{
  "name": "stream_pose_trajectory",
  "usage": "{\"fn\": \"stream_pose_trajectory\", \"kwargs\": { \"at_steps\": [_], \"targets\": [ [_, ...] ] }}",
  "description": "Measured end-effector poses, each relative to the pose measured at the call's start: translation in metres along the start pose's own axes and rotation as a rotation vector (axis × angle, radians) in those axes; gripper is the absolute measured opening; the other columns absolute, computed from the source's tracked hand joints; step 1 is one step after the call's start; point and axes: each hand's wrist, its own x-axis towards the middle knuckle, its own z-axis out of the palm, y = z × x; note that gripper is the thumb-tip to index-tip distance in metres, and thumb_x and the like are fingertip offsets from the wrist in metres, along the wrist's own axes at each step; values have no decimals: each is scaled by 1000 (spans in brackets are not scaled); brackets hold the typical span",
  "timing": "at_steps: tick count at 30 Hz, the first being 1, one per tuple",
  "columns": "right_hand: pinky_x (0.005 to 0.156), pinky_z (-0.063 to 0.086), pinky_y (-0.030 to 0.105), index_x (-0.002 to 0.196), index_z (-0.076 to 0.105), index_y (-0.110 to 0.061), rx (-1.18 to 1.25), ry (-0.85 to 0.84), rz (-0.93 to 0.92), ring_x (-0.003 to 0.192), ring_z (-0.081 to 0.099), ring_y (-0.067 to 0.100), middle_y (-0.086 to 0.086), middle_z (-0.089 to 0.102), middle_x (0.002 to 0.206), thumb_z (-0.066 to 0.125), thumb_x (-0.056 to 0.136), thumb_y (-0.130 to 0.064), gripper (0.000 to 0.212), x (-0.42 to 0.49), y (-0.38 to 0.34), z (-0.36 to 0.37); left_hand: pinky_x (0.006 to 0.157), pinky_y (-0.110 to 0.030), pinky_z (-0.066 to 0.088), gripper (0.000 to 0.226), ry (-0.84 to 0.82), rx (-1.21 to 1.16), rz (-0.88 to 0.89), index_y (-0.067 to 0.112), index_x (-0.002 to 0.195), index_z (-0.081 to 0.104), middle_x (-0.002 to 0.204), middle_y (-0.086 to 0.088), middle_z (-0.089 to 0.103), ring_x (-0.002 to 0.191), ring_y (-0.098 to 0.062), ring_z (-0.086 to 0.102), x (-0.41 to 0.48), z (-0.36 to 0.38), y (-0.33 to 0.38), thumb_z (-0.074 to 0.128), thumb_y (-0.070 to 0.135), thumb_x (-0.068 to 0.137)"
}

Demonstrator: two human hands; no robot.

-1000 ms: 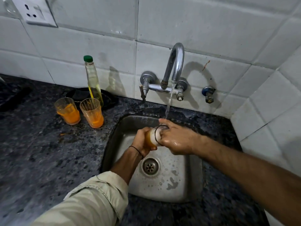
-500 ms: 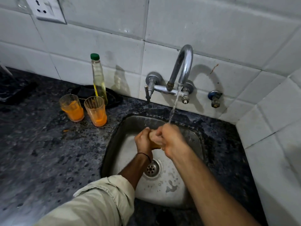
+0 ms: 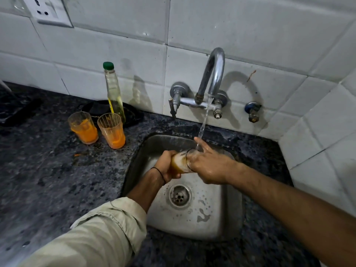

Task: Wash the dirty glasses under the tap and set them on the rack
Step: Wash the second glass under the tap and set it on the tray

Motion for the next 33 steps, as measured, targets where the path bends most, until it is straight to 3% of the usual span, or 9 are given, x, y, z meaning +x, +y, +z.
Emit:
{"fn": "stream_pose_trajectory", "kwargs": {
  "at_steps": [2,4,6,8,12,15,25,28,33],
  "targets": [
    [125,5,48,83,52,-23,348,-41,204,118,53,19,2,58,98,58,86,-12,12,10,-10,2,37,-20,40,29,91,-45,78,6,98,62,67,-9,60,53,-21,55,1,2,1,44,29,94],
    [113,37,42,73,56,-22,845,35,351,105,59,20,3,59,86,62,85,-16,15,19,-22,4,40,-23,43,22,201,-124,156,7,91,62,64,-8,60,52,-21,56,0,1,-1,48,23,93],
    [95,53,39,89,72,-15,1392,177,347,95,68,23,9,72,90,63,88,-16,9,24,-31,6,38,-26,46,19,322,-163,233,5,87,62,66,-10,60,54,-24,58,-1,-4,-2,51,19,93],
    [85,58,30,106,74,-11,1854,353,482,90,74,18,8,78,95,59,96,-31,27,30,-40,15,41,-35,52,25,433,-50,375,5,80,65,71,-14,63,59,-29,61,2,-8,-2,52,21,94],
    [72,48,30,92,71,-12,2411,722,1141,71,64,19,4,72,77,47,98,-53,48,51,-55,52,61,-43,49,38,620,537,845,5,69,63,66,-13,64,65,-29,60,3,-13,4,49,28,95],
    [67,47,32,86,64,-13,2767,669,1274,73,58,22,11,66,82,43,98,-56,49,58,-54,77,51,-36,35,35,585,883,1144,12,62,45,58,-2,47,55,-24,47,-7,-6,15,48,27,94],
    [113,37,45,103,69,-12,3007,433,1048,109,63,30,14,71,112,34,101,-41,45,73,-56,88,40,-27,31,24,497,1462,1523,15,70,57,74,-1,57,68,-19,52,-10,3,4,55,23,93],
    [103,44,46,101,69,-17,2900,319,1044,121,61,26,10,70,116,41,96,-34,33,75,-52,85,40,-28,33,25,507,1484,1463,16,70,56,73,0,55,66,-17,50,-8,2,-5,55,25,93],
    [57,42,25,66,53,-17,2576,328,1129,46,47,16,2,54,54,38,102,-34,42,72,-35,80,57,-36,40,31,527,953,1063,10,72,53,71,-5,56,65,-20,51,8,-14,-16,47,29,96]
  ]
}}
